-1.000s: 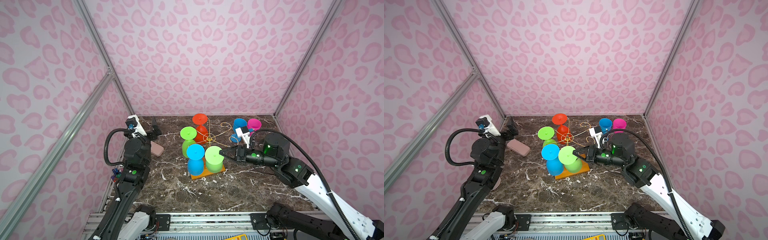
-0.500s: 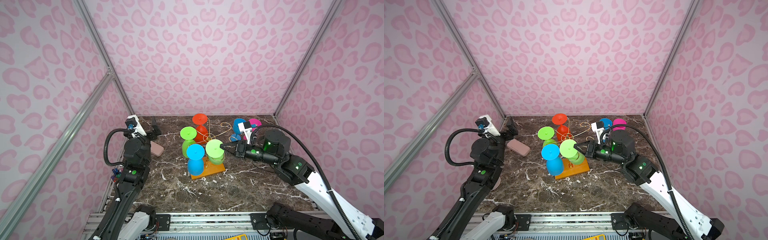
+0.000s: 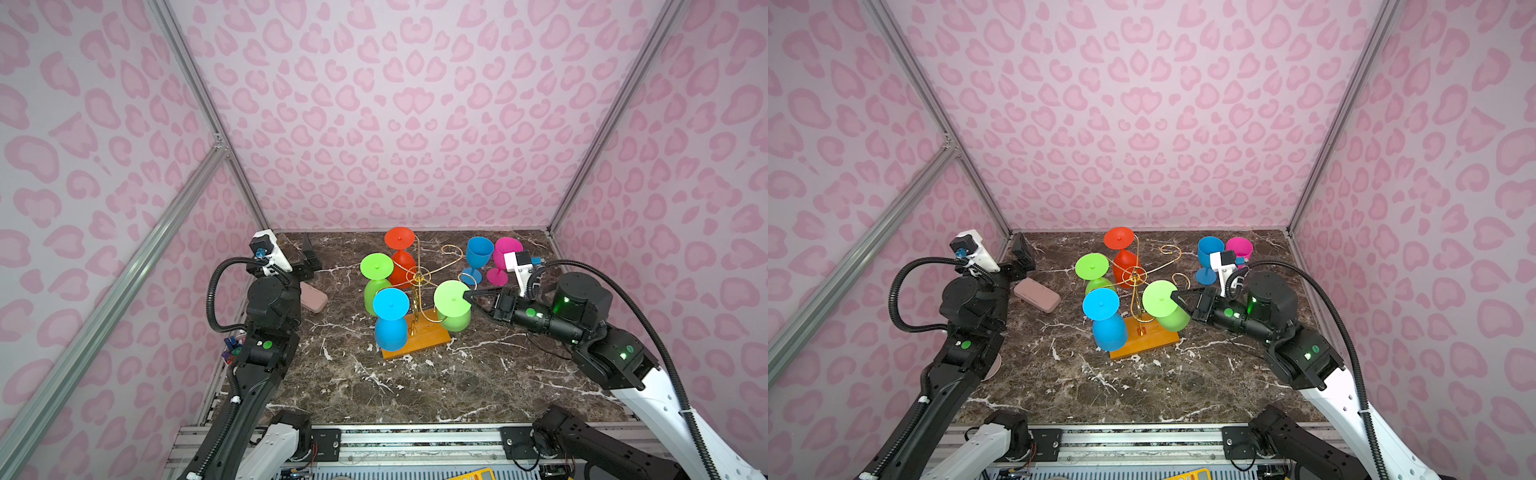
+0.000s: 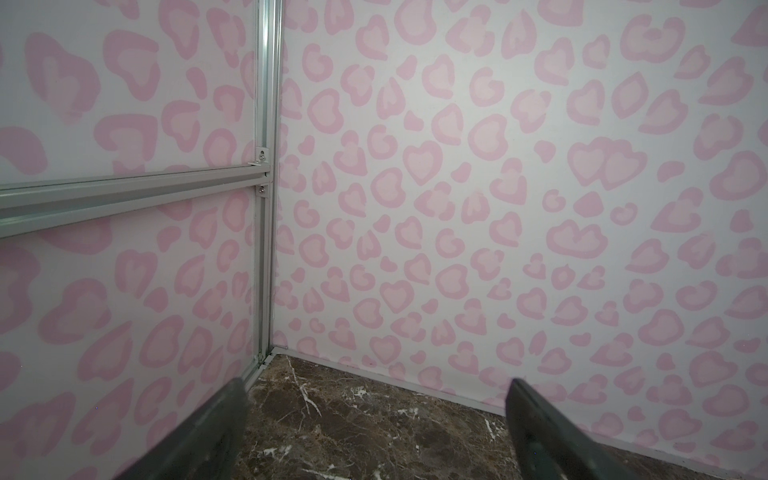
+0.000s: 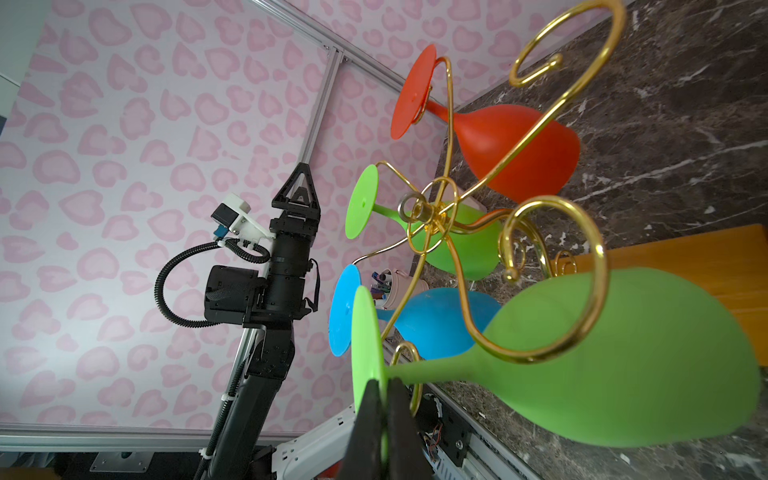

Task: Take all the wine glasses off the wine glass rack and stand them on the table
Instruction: 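Grasp the lime glass stem and lift it off the rack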

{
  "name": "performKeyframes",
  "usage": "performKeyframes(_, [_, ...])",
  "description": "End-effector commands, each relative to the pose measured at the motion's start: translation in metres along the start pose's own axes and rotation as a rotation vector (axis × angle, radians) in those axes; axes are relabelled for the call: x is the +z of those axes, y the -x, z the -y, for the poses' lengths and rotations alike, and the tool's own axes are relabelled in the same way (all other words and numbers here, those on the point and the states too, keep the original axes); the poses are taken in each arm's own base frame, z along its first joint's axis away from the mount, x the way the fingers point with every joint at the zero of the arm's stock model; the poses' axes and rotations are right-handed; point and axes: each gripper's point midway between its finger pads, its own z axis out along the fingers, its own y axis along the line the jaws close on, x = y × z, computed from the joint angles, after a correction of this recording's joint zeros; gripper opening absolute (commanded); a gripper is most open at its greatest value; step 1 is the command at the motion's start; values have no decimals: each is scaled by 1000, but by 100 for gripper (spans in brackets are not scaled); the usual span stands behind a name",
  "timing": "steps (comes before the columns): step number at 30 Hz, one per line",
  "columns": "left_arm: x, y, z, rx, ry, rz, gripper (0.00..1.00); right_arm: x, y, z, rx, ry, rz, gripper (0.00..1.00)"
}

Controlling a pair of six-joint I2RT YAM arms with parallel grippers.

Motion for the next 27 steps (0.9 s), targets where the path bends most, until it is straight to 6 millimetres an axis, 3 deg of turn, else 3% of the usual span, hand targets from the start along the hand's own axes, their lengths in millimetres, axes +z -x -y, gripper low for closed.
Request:
performKeyframes(1, [0, 4, 1, -12, -4, 13, 98, -9, -1, 13, 21, -40, 15, 0])
performKeyframes(7, [-1, 5, 0, -14, -1, 17, 98, -34, 6, 40, 47, -117, 85, 0])
performKeyframes(13, [-2, 6, -1, -16, 1, 21, 98, -59, 30, 61, 70, -162, 182, 0])
performKeyframes(19, [-4, 12, -5, -40, 11, 36, 98, -82, 63, 42, 12, -131, 276, 0])
performKeyframes(23, [-6, 24, -3, -89, -13, 52, 98, -92, 98, 21, -83, -107, 364, 0])
performKeyframes(27, [-13, 45, 11, -152, -103, 61, 99, -102, 136, -4, -229, -128, 460, 0])
